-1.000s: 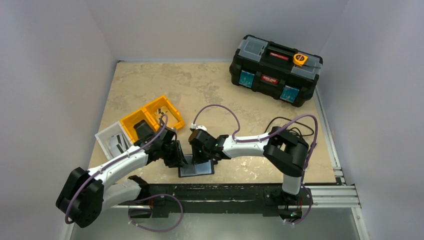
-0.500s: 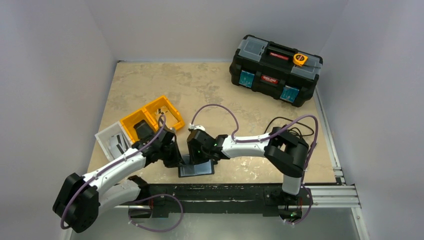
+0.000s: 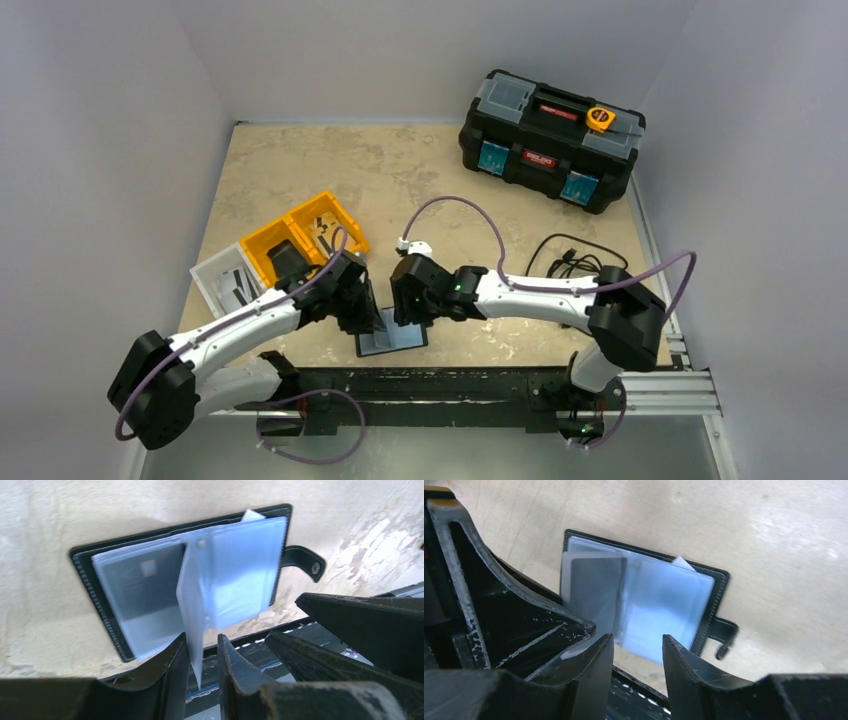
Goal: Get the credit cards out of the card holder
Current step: Remove the credit card from the card holder.
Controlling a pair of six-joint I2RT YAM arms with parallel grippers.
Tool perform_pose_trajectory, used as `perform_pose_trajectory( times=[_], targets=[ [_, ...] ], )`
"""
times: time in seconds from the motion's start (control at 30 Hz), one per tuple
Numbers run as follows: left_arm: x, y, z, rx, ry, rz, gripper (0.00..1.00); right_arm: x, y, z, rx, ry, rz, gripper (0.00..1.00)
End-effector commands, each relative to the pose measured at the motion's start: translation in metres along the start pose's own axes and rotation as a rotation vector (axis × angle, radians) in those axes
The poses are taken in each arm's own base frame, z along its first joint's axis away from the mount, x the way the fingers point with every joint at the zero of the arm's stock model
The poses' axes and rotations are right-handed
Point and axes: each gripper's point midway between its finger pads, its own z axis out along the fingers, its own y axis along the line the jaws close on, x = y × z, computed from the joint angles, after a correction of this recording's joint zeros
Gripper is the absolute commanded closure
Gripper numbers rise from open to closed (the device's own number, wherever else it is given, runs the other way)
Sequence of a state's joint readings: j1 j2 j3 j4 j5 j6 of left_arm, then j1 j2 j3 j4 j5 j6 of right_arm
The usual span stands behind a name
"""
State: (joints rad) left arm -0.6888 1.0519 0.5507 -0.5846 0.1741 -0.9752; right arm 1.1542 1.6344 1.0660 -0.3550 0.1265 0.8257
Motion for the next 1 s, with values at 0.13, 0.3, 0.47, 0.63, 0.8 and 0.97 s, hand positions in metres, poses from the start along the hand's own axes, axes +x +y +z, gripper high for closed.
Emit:
perform_pose_trajectory(
  times=[0.13,0.3,0.47,0.63,0.8,0.97],
  targets=[
    [-0.019,-0.072,0.006,0.126,0.001,0.033,0.66,-0.001,-0.047,-0.029,0.098,-0.066,0.083,0.59],
    [-0.020,-0.095,0.022,0.166,0.042,0.039,0.59,0.003,-0.064,-0.043,0.115,-0.089,0.120,0.59],
    [-0.027,-0.095,0.016,0.142,0.009,0.055,0.56,0.004,-0.067,-0.045,0.119,-0.094,0.129,0.59],
    [-0.033,-0.067,-0.001,0.066,-0.069,0.059,0.55,-0.002,-0.043,-0.034,0.071,-0.084,0.086,0.63],
    [-0.029,-0.034,-0.005,0.048,-0.082,0.010,0.60,-0.009,-0.024,-0.015,0.065,-0.065,0.041,0.72],
    [-0.024,-0.009,0.001,0.051,-0.077,-0.032,0.69,-0.014,-0.015,0.002,0.076,-0.048,0.025,0.82]
  ],
)
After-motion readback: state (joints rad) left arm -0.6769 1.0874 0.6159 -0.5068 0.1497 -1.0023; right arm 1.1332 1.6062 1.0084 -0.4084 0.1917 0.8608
